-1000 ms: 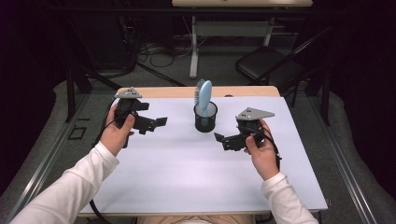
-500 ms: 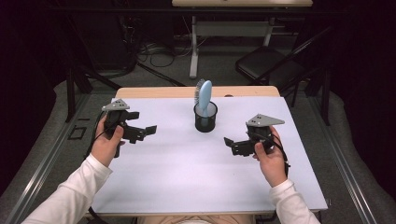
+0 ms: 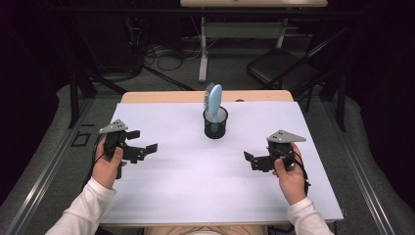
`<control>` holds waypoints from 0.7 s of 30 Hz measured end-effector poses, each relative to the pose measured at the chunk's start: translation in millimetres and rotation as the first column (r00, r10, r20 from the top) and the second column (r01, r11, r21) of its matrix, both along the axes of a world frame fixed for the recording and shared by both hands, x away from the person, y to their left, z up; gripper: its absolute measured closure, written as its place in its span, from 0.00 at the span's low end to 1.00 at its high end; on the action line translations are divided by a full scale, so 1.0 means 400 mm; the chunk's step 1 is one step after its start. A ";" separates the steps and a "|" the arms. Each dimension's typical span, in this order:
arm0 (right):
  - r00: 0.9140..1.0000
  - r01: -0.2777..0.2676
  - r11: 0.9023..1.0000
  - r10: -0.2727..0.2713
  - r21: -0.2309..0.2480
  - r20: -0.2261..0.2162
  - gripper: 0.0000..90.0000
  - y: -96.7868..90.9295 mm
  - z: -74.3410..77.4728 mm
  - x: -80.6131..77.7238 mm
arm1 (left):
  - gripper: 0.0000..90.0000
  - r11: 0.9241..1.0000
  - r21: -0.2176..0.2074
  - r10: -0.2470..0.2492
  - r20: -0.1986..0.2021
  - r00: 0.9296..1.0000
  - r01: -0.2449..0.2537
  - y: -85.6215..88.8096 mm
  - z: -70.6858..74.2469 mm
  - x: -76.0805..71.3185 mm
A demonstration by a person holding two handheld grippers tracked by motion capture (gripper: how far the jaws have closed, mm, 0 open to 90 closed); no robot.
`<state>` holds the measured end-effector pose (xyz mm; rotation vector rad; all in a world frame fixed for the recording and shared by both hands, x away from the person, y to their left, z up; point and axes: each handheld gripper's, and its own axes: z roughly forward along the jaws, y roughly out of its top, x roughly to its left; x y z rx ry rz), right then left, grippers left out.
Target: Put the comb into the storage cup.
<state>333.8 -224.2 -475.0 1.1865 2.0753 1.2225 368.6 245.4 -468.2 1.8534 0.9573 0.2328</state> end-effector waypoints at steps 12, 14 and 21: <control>0.999 0.033 0.999 -0.032 -0.007 0.012 0.00 -0.022 -0.043 -0.008 | 0.01 1.000 0.025 0.013 0.014 1.000 -0.014 -0.010 -0.059 -0.018; 0.999 0.039 0.999 -0.039 -0.001 0.014 0.00 -0.026 -0.048 -0.009 | 0.01 1.000 0.011 0.017 0.018 1.000 -0.017 -0.009 -0.066 -0.019; 0.998 0.057 0.998 -0.057 0.008 0.024 0.00 -0.032 -0.064 -0.011 | 0.01 1.000 0.003 0.021 0.032 0.999 -0.022 -0.006 -0.094 -0.024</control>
